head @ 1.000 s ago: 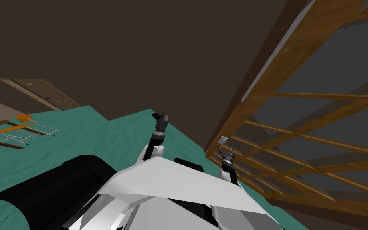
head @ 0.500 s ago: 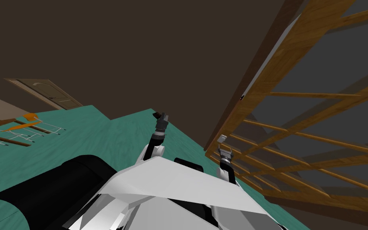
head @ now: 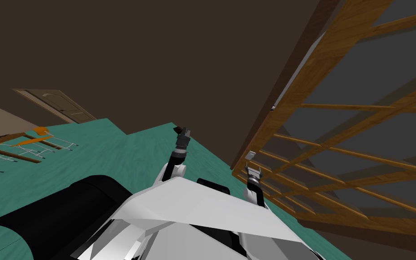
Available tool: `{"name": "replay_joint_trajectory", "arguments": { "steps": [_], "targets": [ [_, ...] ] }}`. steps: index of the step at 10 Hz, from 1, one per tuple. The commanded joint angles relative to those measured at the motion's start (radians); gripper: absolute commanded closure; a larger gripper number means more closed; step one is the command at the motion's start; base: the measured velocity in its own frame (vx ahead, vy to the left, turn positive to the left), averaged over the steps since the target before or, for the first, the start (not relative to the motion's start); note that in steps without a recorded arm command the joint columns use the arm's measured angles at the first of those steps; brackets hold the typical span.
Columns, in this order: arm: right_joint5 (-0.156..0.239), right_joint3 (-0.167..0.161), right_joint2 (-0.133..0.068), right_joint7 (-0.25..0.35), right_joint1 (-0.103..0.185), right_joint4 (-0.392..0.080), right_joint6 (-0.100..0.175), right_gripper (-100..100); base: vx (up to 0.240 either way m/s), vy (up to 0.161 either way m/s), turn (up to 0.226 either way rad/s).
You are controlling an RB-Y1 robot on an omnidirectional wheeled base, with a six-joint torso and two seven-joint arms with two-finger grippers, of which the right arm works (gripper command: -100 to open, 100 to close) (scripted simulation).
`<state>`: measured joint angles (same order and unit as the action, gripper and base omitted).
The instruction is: Pull the door open
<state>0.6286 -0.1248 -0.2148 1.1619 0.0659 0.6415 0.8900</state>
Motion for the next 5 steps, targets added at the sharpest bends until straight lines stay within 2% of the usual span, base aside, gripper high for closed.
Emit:
{"name": "replay_joint_trajectory", "arguments": {
  "steps": [1,2,5],
  "targets": [
    [0.018,-0.008,0.005,0.05,0.005,0.003,-0.003,-100,-0.054,-0.004,0.022],
    [0.018,-0.008,0.005,0.058,0.005,0.003,-0.003,-100,-0.044,0.0,0.005],
    [0.043,-0.02,0.013,0.134,0.01,0.008,-0.006,-100,-0.04,-0.006,0.013]
  ]
}}
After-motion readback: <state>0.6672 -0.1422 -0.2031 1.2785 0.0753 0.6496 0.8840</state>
